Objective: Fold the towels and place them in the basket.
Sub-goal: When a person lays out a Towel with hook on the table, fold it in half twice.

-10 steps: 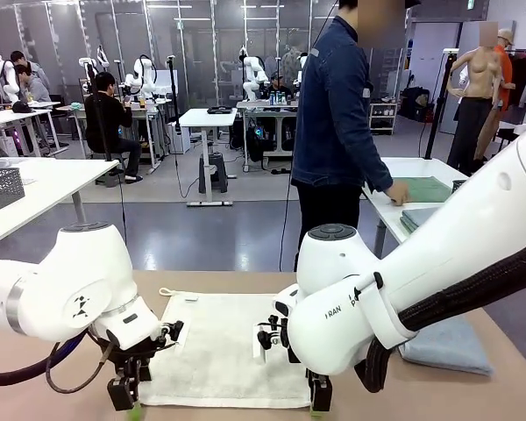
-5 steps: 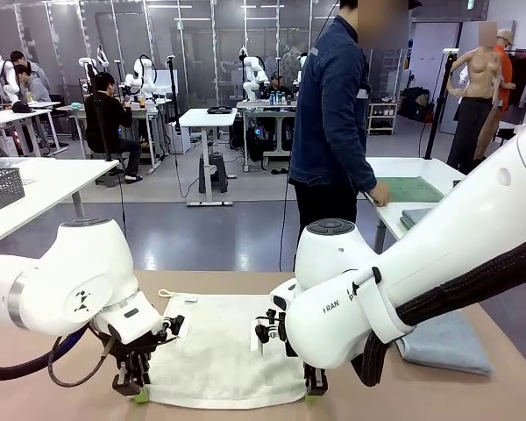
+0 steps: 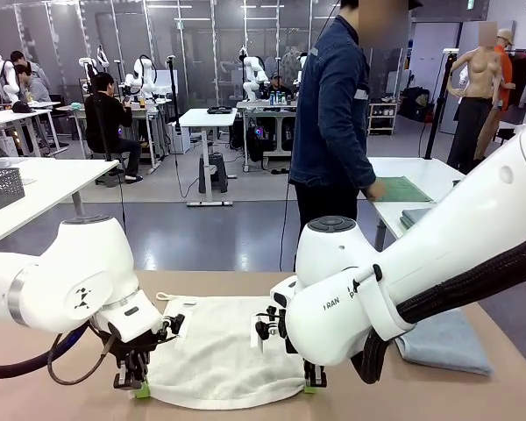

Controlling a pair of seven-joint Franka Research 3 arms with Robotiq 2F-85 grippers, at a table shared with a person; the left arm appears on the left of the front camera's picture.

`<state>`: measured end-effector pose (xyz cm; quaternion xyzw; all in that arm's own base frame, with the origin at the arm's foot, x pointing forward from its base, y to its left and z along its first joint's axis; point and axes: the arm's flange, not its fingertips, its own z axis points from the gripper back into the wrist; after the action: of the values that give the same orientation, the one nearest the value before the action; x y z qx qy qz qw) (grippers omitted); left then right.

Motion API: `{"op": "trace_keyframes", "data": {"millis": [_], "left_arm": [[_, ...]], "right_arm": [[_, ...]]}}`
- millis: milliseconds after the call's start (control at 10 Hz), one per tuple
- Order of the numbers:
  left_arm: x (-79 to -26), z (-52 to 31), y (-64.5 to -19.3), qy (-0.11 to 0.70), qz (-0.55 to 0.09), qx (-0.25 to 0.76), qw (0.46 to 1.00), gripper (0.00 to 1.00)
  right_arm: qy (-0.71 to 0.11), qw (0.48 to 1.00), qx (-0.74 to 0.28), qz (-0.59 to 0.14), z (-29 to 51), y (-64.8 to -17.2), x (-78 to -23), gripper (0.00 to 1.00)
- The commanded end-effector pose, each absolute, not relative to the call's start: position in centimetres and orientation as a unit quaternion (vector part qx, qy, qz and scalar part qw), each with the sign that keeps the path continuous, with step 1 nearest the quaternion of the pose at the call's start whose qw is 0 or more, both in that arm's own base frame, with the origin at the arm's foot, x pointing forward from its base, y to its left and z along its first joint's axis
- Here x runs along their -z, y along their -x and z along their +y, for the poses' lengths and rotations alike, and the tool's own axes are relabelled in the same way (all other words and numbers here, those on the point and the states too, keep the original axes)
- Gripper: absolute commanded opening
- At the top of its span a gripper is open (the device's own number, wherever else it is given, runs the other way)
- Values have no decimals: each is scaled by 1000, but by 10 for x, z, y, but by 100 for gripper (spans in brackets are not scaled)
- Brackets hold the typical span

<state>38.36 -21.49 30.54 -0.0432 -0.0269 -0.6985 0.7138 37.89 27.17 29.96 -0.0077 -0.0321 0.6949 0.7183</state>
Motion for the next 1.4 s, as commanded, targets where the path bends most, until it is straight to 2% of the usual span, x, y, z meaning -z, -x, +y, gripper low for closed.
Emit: {"op": "trace_keyframes", "data": {"millis": [0,400,600,900,1300], "left_arm": [[-327,-216,-378,54,-15,694,718,0],[-384,-219,-365,50,-35,697,715,0],[-405,-222,-375,51,-53,693,717,0],[-429,-235,-420,53,-56,690,720,0],[-426,-246,-497,90,6,654,751,0]], "right_arm": [[8,725,-688,-34,273,-370,-316,0],[-4,733,-677,-71,272,-345,-391,0],[6,732,-676,-86,274,-350,-413,0],[14,738,-670,-77,280,-388,-428,0],[-30,754,-656,-31,281,-445,-414,0]]}}
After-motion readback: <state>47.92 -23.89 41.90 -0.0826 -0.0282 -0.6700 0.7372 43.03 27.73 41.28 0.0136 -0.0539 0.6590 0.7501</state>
